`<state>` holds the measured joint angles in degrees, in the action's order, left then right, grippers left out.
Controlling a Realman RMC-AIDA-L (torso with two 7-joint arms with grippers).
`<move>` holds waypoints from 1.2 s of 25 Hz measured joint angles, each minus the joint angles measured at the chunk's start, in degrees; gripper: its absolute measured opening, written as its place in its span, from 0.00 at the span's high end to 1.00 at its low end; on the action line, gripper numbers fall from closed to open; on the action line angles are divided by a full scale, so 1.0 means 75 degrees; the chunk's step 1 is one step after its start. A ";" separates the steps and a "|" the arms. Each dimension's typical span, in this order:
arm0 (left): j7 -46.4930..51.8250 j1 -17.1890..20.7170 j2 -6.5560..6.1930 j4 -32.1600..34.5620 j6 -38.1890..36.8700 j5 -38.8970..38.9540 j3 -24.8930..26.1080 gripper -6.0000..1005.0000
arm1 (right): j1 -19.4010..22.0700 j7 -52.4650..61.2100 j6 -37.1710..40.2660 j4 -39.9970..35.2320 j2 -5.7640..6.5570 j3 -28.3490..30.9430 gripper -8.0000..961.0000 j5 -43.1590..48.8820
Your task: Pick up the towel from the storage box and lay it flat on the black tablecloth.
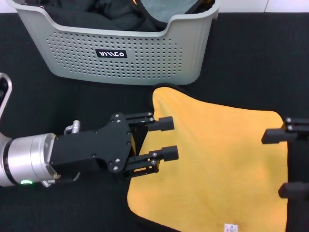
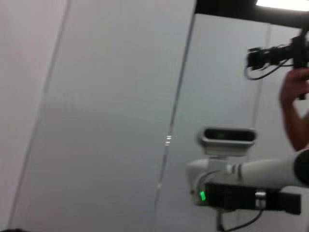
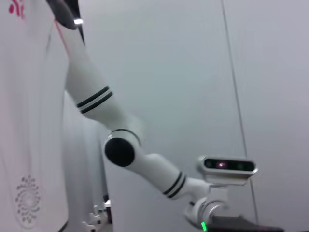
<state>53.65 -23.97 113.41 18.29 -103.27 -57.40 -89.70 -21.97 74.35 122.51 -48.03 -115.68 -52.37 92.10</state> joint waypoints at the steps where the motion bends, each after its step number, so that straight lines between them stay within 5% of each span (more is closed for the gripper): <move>1: 0.0034 -0.0040 -0.0013 0.0047 -0.0055 -0.0031 0.0010 0.46 | -0.0012 -0.0052 0.0019 0.0046 0.0001 -0.0051 0.24 0.0012; 10: 0.0345 -0.0189 -0.0052 0.0381 -0.0145 -0.0120 0.0023 0.47 | -0.0068 -0.0986 -0.0153 0.1099 0.0057 -0.0154 0.24 0.0293; 30: 0.0359 -0.0154 -0.0093 0.0292 -0.0065 -0.0117 0.0082 0.48 | -0.0430 -0.1747 -0.1195 0.1639 0.0055 -0.0244 0.25 0.0475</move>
<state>56.35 -25.12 112.71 20.48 -103.76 -58.28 -89.09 -25.20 61.25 113.55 -35.74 -115.27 -54.20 95.66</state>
